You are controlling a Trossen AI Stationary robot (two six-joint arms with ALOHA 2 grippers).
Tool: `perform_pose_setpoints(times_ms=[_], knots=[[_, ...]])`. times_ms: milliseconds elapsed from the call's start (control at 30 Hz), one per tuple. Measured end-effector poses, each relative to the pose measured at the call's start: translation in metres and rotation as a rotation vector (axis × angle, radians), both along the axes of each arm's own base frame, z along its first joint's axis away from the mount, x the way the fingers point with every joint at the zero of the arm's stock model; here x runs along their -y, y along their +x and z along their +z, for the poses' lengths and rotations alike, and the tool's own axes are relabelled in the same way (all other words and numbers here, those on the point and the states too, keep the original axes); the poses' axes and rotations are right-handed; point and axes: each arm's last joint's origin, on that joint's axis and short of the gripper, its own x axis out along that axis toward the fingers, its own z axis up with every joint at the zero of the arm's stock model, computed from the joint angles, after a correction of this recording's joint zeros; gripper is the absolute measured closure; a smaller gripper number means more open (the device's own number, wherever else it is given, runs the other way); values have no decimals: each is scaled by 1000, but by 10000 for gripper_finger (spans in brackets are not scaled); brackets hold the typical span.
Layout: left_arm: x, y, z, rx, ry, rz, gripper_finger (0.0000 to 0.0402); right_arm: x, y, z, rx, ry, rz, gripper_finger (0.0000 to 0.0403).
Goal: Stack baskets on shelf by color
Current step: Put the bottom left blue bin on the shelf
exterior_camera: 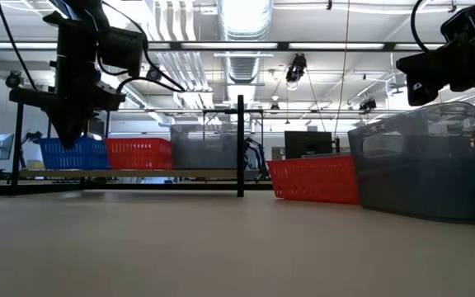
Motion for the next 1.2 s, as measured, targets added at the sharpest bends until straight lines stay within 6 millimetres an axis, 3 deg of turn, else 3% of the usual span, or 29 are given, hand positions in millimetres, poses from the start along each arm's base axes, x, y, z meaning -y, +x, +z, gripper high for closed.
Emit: perform_pose_setpoints(times_ms=[967, 1200], knots=[[-4, 7, 0, 129, 21, 162, 392, 0, 0, 0, 0, 0, 0, 394], [-5, 6, 0, 122, 36, 163, 350, 0, 0, 0, 0, 0, 0, 394]])
